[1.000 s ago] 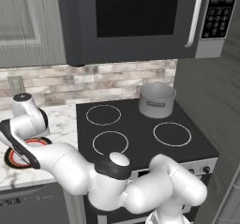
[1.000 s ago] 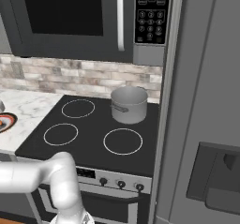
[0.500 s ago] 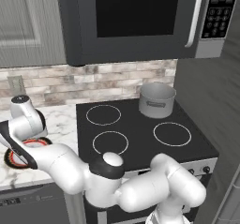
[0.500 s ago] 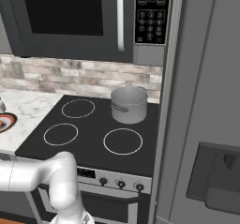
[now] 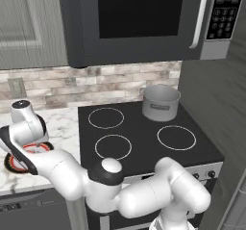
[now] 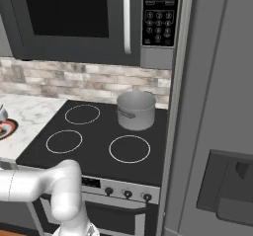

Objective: Retrieve the frozen meat and place it in the pot on a burner. Then turn the burner on.

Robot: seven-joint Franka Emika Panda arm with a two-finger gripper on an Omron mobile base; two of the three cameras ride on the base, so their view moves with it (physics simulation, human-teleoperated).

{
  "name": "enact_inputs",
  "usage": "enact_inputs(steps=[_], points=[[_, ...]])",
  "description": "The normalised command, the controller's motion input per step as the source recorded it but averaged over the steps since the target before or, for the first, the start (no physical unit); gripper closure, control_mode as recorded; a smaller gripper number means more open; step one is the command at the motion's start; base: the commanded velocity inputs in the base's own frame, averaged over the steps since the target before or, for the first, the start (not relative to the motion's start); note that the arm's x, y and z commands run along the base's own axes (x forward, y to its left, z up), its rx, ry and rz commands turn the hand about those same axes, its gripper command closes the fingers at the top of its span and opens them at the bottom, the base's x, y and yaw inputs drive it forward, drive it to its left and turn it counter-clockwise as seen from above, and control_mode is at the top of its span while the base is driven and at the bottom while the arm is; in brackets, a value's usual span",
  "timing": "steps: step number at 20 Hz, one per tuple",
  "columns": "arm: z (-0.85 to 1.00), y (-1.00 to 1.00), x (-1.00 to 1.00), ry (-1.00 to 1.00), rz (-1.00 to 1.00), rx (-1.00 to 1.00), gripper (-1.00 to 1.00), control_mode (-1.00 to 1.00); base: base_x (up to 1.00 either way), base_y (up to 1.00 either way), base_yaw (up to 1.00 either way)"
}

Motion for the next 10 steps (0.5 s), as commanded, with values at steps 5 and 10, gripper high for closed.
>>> enact_inputs(steps=[5, 10], points=[[-0.10, 0.02, 0.09, 0.00, 0.00, 0.00, -1.00, -1.00, 0.00, 0.00, 0.00], [-0.21, 0.00, 0.11, 0.00, 0.00, 0.00, -1.00, -1.00, 0.00, 0.00, 0.00]])
